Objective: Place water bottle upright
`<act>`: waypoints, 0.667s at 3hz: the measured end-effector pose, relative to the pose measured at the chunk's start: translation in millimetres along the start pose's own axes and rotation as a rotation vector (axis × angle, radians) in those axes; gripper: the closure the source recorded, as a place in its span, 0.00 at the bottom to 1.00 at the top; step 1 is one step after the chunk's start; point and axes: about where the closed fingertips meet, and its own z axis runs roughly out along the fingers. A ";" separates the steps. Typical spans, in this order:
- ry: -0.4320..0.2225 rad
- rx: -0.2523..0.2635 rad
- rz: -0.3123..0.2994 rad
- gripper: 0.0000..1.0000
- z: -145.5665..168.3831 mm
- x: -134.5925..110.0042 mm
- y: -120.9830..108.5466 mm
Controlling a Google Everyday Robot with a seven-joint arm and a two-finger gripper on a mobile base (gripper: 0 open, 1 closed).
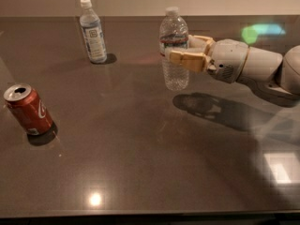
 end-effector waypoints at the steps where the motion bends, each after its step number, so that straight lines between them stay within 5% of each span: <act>1: -0.008 0.013 0.042 1.00 -1.4 15.4 -5.8; 2: -0.029 0.013 0.069 1.00 -3.2 27.5 -9.0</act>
Offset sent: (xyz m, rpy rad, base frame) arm 0.0130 -0.0149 -0.0443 0.0923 0.0717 -0.0139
